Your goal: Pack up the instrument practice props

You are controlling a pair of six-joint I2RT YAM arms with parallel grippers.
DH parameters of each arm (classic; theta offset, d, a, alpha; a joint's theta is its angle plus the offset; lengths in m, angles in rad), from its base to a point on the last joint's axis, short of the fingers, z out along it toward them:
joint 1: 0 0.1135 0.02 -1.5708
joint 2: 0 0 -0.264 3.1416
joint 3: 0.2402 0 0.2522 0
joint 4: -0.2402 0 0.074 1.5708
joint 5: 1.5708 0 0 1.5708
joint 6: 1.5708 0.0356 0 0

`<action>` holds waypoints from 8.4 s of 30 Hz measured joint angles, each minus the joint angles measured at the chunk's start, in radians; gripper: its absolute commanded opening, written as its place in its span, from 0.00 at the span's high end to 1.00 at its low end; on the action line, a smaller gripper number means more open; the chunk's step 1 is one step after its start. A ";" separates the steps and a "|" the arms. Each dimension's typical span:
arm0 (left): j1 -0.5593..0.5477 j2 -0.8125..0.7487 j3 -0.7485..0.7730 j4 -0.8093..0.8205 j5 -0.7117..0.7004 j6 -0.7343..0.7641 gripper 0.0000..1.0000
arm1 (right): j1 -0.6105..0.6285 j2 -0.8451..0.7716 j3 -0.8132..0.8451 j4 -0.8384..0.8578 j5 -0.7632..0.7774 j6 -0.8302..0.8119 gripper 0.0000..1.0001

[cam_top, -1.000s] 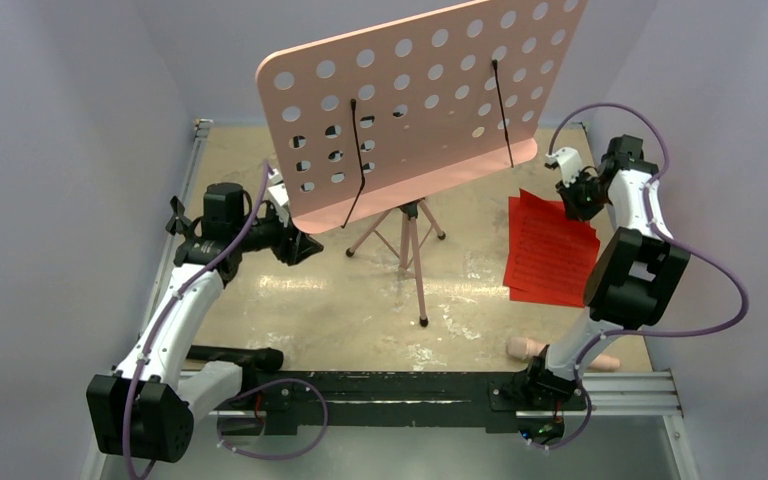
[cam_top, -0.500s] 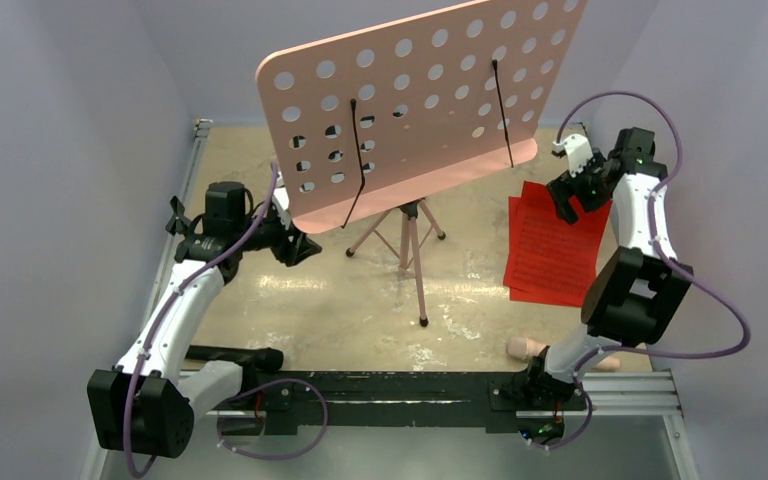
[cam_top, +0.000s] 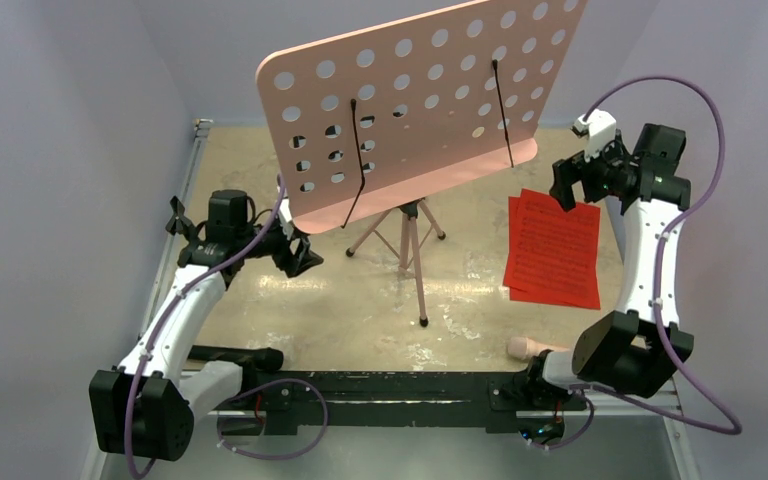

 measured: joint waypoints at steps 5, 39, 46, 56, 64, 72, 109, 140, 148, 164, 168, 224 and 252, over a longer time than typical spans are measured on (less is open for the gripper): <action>-0.006 -0.038 -0.047 0.029 0.027 -0.012 0.23 | -0.003 -0.105 -0.059 -0.006 -0.134 0.083 0.04; -0.204 0.355 0.034 0.502 -0.071 -0.448 0.28 | 0.506 0.212 -0.204 0.288 -0.430 0.183 0.06; -0.224 0.426 0.084 0.507 -0.082 -0.446 0.28 | 0.507 0.287 -0.042 0.205 -0.509 0.136 0.07; -0.235 0.488 0.166 0.452 -0.103 -0.429 0.29 | 0.553 0.344 0.019 0.135 -0.588 0.130 0.08; -0.229 0.544 0.238 0.409 -0.110 -0.430 0.31 | 0.593 0.343 -0.054 0.184 -0.624 0.195 0.18; -0.179 0.570 0.274 0.404 -0.142 -0.428 0.31 | 0.593 0.269 -0.179 0.254 -0.621 0.219 0.21; -0.672 0.208 -0.219 0.890 -0.293 -0.649 0.23 | 0.610 0.178 -0.361 0.439 -0.553 0.444 0.29; -0.479 0.098 -0.174 0.612 -0.413 -0.329 0.26 | 0.710 0.146 -0.476 0.465 -0.584 0.455 0.36; -0.427 0.089 -0.175 0.605 -0.340 -0.187 0.32 | 0.724 0.153 -0.475 0.464 -0.592 0.454 0.31; -0.378 0.133 -0.122 0.505 -0.077 0.020 0.69 | 0.729 0.159 -0.448 0.420 -0.597 0.469 0.27; -0.363 0.160 -0.066 0.405 -0.013 0.051 0.80 | 0.729 0.159 -0.448 0.417 -0.597 0.468 0.27; -0.058 0.208 0.153 -0.011 -0.019 0.400 0.27 | 0.604 0.375 0.129 0.512 -0.641 0.725 0.18; -0.039 -0.045 0.040 -0.241 -0.192 0.378 0.31 | 0.707 0.093 -0.140 0.785 -0.620 0.655 0.47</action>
